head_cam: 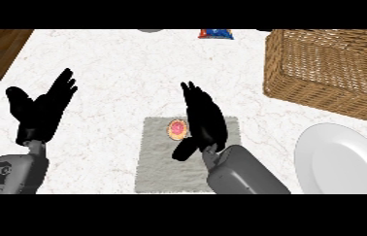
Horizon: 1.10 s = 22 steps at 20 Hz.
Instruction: Pick the cupcake from the placemat and place it in the basket
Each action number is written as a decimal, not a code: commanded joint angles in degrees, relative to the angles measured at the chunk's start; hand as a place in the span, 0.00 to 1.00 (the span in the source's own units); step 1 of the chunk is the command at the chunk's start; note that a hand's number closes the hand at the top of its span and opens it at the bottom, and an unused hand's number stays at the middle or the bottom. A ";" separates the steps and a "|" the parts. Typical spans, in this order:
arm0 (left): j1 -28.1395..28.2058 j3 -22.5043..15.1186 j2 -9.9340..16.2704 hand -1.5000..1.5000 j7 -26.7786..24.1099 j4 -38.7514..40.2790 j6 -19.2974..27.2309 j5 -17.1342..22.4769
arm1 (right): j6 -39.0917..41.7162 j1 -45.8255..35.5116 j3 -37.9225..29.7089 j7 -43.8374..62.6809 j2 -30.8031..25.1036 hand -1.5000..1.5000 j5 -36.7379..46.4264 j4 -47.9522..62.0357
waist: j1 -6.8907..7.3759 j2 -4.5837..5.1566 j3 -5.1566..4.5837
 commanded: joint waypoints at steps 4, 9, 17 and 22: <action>-0.54 1.58 -1.11 0.50 1.22 -0.45 -0.73 -1.87 | 2.54 6.10 -3.01 -8.66 -1.06 0.00 -1.22 -2.11 | -0.20 0.02 0.00; -0.14 1.65 -3.35 0.50 1.05 -1.15 -0.46 -3.22 | -0.25 2.72 1.60 -5.90 0.11 0.00 -2.15 -1.79 | -0.03 0.00 0.00; 2.45 4.54 -1.98 0.50 0.27 -3.37 -4.17 -2.68 | -1.72 2.16 6.19 1.60 0.11 0.00 1.42 -0.75 | 0.26 -0.03 0.00; -1.76 4.91 -3.42 0.50 -0.04 2.92 -3.84 -4.10 | -7.08 -3.61 8.20 1.19 0.11 0.00 -2.69 8.93 | 0.31 0.09 -0.01</action>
